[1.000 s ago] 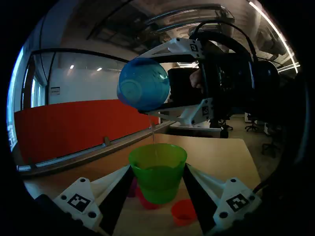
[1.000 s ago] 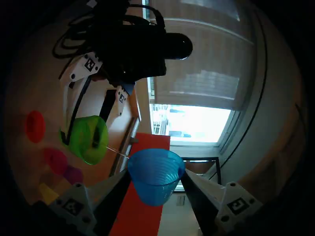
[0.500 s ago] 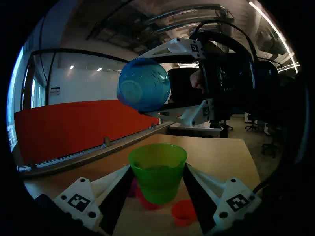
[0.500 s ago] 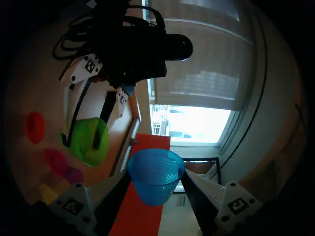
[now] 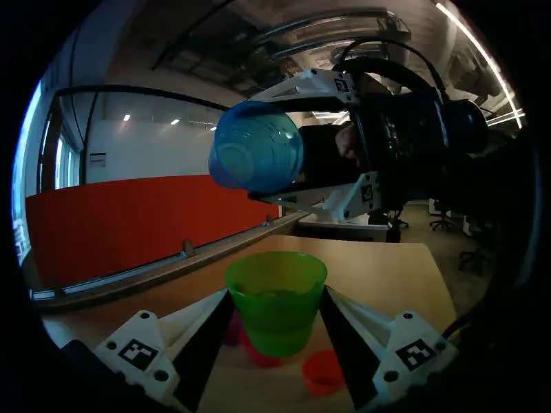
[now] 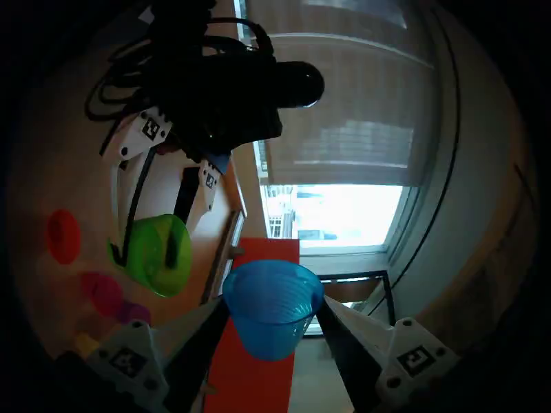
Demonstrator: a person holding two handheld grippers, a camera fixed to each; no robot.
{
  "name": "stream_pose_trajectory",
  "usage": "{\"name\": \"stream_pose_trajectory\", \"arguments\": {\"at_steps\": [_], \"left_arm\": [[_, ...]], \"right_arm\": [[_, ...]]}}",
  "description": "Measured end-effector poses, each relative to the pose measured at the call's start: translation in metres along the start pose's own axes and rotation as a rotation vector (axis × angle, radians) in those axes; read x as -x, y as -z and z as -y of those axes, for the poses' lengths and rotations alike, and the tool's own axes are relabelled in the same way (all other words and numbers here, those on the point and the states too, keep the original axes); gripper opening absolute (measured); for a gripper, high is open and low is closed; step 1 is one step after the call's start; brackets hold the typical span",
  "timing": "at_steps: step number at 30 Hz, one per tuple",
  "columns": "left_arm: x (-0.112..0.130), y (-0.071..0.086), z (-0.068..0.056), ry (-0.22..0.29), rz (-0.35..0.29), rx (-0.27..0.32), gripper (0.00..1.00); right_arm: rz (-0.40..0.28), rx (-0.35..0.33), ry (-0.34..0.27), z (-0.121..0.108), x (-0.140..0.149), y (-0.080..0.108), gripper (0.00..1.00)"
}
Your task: Pour water
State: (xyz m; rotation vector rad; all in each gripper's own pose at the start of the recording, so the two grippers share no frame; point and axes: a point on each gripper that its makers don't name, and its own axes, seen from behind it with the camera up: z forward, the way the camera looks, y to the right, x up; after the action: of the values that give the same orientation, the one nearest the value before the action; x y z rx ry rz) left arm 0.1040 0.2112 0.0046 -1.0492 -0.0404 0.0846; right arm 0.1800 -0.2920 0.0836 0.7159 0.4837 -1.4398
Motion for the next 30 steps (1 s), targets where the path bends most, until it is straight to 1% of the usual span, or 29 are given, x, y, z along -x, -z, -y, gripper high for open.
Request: {"name": "stream_pose_trajectory", "arguments": {"at_steps": [5,12,20,24,30], "left_arm": [[-0.001,0.001,0.001,-0.002,0.001,-0.003,0.83],[-0.001,0.002,0.001,-0.002,0.001,-0.004,0.83],[-0.002,0.002,0.000,-0.007,0.002,-0.007,0.83],[-0.002,0.003,0.001,-0.007,0.002,-0.009,0.83],[0.001,0.004,0.001,-0.010,0.006,-0.012,0.83]], "right_arm": [[-0.008,0.003,-0.088,-0.003,-0.001,0.004,0.90],[-0.012,0.007,-0.241,-0.005,0.001,0.007,0.90],[-0.019,0.000,-0.398,0.002,0.002,0.010,0.89],[-0.029,-0.001,-0.491,0.004,0.000,0.012,0.90],[-0.052,-0.009,-0.662,0.007,-0.004,0.015,0.90]]}}
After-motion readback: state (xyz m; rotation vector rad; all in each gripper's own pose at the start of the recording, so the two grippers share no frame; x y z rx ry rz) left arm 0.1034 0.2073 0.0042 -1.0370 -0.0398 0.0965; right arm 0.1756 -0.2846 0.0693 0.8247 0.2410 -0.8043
